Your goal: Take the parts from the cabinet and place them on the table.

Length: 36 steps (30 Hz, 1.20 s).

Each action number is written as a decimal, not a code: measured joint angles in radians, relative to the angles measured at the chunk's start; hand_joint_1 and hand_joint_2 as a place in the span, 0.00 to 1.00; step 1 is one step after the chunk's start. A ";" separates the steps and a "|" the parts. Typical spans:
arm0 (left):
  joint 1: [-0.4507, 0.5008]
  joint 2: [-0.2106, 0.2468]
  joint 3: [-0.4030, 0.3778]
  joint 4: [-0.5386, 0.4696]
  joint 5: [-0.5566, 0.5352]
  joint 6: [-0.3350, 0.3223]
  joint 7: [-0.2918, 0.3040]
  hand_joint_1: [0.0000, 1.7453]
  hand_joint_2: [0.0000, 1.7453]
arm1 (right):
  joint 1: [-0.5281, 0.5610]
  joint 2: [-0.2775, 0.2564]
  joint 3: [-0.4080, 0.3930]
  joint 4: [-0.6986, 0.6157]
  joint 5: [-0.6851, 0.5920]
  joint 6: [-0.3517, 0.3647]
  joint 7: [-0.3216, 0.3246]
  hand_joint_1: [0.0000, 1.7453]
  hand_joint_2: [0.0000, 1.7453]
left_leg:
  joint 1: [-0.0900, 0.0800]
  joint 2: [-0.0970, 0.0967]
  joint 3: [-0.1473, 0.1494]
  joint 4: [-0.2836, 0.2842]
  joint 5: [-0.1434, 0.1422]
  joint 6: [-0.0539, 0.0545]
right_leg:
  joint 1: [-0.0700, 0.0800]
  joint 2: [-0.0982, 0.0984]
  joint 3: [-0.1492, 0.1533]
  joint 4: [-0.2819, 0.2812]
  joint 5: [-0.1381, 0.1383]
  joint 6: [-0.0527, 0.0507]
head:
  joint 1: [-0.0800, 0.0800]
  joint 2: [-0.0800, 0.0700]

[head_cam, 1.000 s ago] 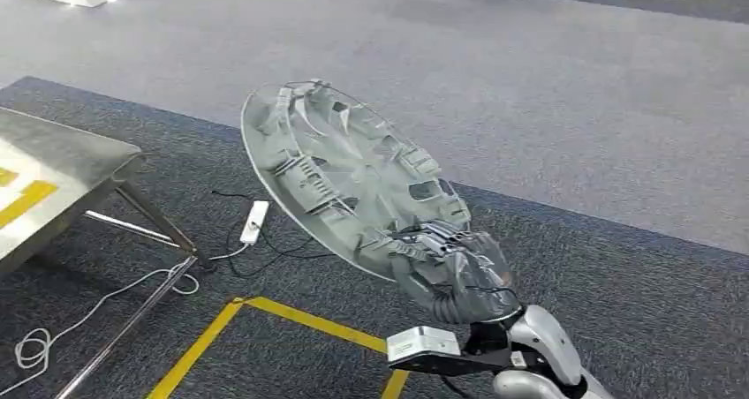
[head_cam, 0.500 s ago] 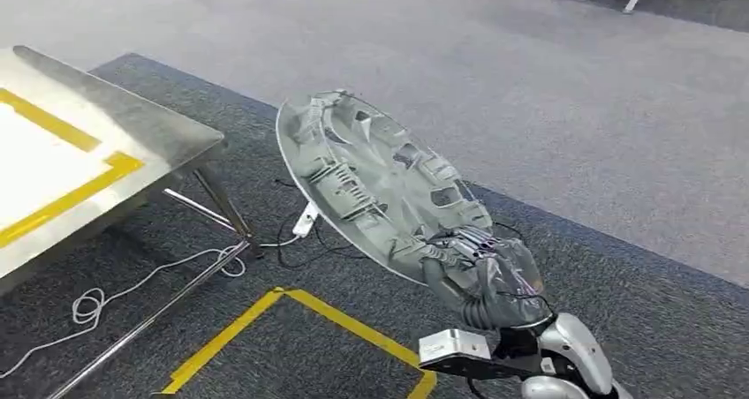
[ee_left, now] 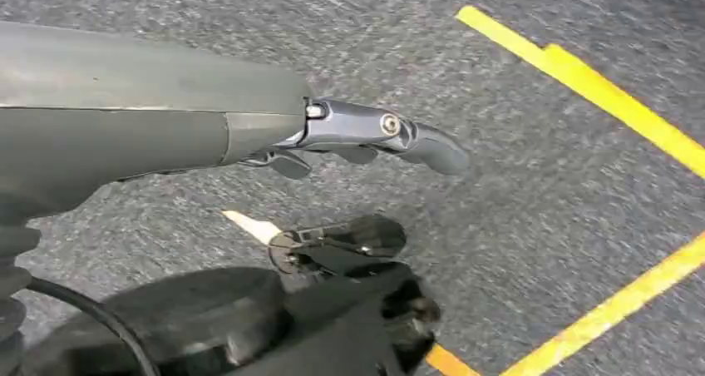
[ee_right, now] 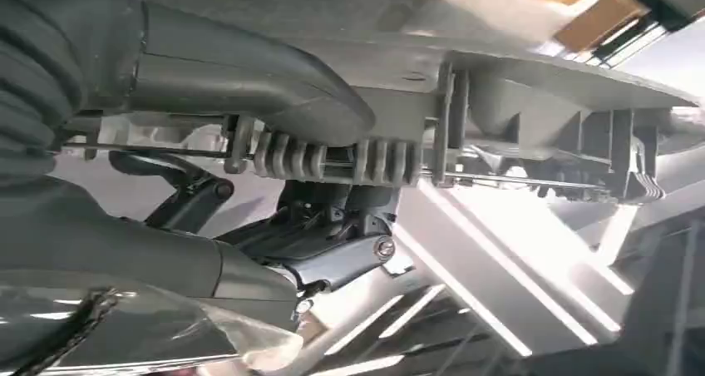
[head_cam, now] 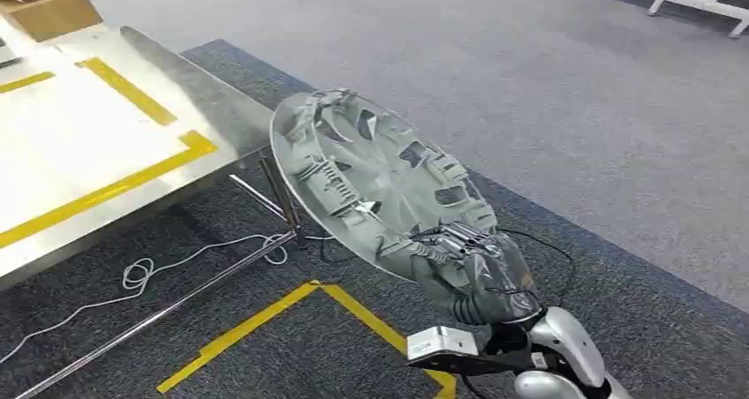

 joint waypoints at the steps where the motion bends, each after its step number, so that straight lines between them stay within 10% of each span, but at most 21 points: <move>1: 0.000 -0.002 0.019 -0.001 -0.014 -0.009 -0.006 0.00 1.00 | -0.010 0.000 0.009 0.003 0.000 0.000 0.004 1.00 1.00 | 0.002 -0.011 0.002 -0.008 0.003 0.006 | 0.002 -0.010 0.007 -0.004 -0.002 0.007 | -0.001 0.000; 4: -0.019 -0.002 0.086 -0.003 -0.066 -0.033 -0.031 0.00 1.00 | -0.033 0.000 0.035 0.013 0.003 -0.003 0.014 1.00 1.00 | 0.015 -0.045 0.011 -0.021 0.012 0.022 | -0.007 0.103 -0.050 0.116 -0.076 0.013 | 0.009 0.000; 7: -0.038 -0.004 0.127 -0.003 -0.100 -0.039 -0.044 0.00 1.00 | -0.041 0.000 0.047 0.024 0.002 -0.005 0.021 1.00 1.00 | 0.013 -0.091 0.011 -0.020 0.010 0.025 | -0.006 0.122 -0.160 0.311 -0.136 0.016 | 0.010 0.000; 11: -0.049 -0.005 0.165 -0.001 -0.127 -0.030 -0.053 0.00 1.00 | -0.050 0.000 0.057 0.031 -0.006 -0.008 0.021 1.00 1.00 | 0.016 -0.152 0.018 -0.013 0.004 0.016 | -0.011 0.151 -0.072 0.069 0.038 0.012 | 0.010 0.000; 12: -0.053 -0.005 0.173 0.001 -0.132 -0.028 -0.056 0.00 1.00 | -0.053 0.000 0.059 0.033 -0.006 -0.008 0.021 1.00 1.00 | 0.017 -0.162 0.015 -0.011 0.002 0.012 | -0.017 0.206 -0.056 0.038 0.024 0.011 | 0.008 0.000; 13: -0.061 -0.006 0.181 0.002 -0.140 -0.026 -0.060 0.00 1.00 | -0.054 0.000 0.060 0.034 -0.006 -0.012 0.020 1.00 1.00 | 0.014 -0.176 0.005 0.001 0.001 0.007 | -0.020 0.216 -0.043 0.006 0.019 0.008 | 0.007 0.000; 17: -0.066 -0.005 0.204 0.009 -0.157 -0.024 -0.068 0.00 1.00 | -0.064 0.001 0.063 0.037 -0.005 -0.015 0.021 1.00 1.00 | 0.024 -0.211 -0.005 -0.006 0.008 -0.020 | -0.019 0.174 -0.035 0.003 0.024 -0.017 | 0.009 0.000; 19: -0.071 -0.007 0.212 0.014 -0.159 -0.021 -0.071 0.00 1.00 | -0.068 0.003 0.063 0.037 -0.004 -0.017 0.024 1.00 1.00 | 0.017 -0.108 -0.039 0.070 -0.036 -0.032 | -0.015 0.146 -0.022 -0.001 0.022 -0.026 | -0.010 0.000; 21: -0.080 -0.007 0.214 0.017 -0.165 -0.017 -0.074 0.00 1.00 | -0.062 0.003 0.063 0.037 -0.003 -0.020 0.024 1.00 1.00 | 0.021 -0.070 -0.115 0.218 -0.096 -0.037 | -0.010 0.113 -0.017 -0.001 0.017 -0.031 | -0.009 0.000; 23: -0.081 -0.007 0.222 0.022 -0.168 -0.013 -0.076 0.00 1.00 | -0.060 0.003 0.063 0.037 -0.001 -0.023 0.024 1.00 1.00 | 0.022 -0.058 -0.145 0.271 -0.093 -0.037 | -0.007 0.084 -0.010 -0.001 0.010 -0.033 | -0.010 0.000; 26: -0.082 -0.006 0.236 0.028 -0.179 -0.010 -0.081 0.00 1.00 | -0.058 0.003 0.063 0.037 -0.004 -0.023 0.021 1.00 1.00 | 0.018 -0.033 -0.050 0.076 0.029 -0.022 | -0.005 0.050 0.009 -0.001 -0.004 -0.029 | -0.010 0.000; 27: -0.084 -0.005 0.239 0.031 -0.182 -0.008 -0.084 0.00 1.00 | -0.057 0.003 0.063 0.037 -0.004 -0.023 0.018 1.00 1.00 | 0.009 0.013 -0.020 0.017 0.034 -0.014 | -0.005 0.041 0.014 -0.002 -0.009 -0.024 | -0.009 0.000; 28: -0.091 -0.004 0.244 0.034 -0.187 -0.008 -0.087 0.00 1.00 | -0.054 0.003 0.063 0.037 -0.004 -0.024 0.015 1.00 1.00 | -0.002 0.020 -0.011 0.000 0.022 -0.010 | 0.004 0.030 0.015 0.000 -0.015 -0.016 | -0.013 0.000; 31: -0.096 -0.003 0.257 0.042 -0.190 -0.007 -0.093 0.00 1.00 | -0.053 0.003 0.063 0.037 -0.002 -0.024 0.009 1.00 1.00 | -0.003 -0.013 -0.018 -0.002 0.016 0.004 | 0.005 -0.005 0.025 -0.011 -0.019 -0.003 | -0.008 0.000; 32: -0.096 -0.002 0.260 0.045 -0.192 -0.002 -0.097 0.00 1.00 | -0.052 0.003 0.063 0.036 -0.003 -0.024 0.008 1.00 1.00 | 0.005 -0.025 -0.010 -0.014 0.020 0.010 | 0.004 -0.003 0.031 -0.011 -0.027 0.005 | -0.010 0.000; 33: -0.095 -0.001 0.262 0.050 -0.193 0.002 -0.100 0.00 1.00 | -0.053 0.003 0.063 0.036 -0.004 -0.024 0.007 1.00 1.00 | 0.008 -0.034 -0.006 -0.020 0.023 0.013 | 0.000 0.053 0.022 0.003 -0.039 0.008 | -0.004 0.000; 34: -0.100 0.000 0.264 0.055 -0.197 0.008 -0.102 0.00 1.00 | -0.053 0.003 0.063 0.036 -0.005 -0.023 0.003 1.00 1.00 | 0.011 -0.043 -0.005 -0.020 0.022 0.018 | -0.002 0.097 -0.003 0.052 -0.069 0.008 | -0.003 0.000; 36: -0.112 0.002 0.271 0.068 -0.201 0.012 -0.106 0.00 1.00 | -0.052 0.003 0.063 0.036 -0.005 -0.022 0.002 1.00 1.00 | 0.011 -0.069 -0.007 -0.020 0.022 0.022 | -0.003 0.121 -0.089 0.216 -0.137 0.008 | 0.002 0.000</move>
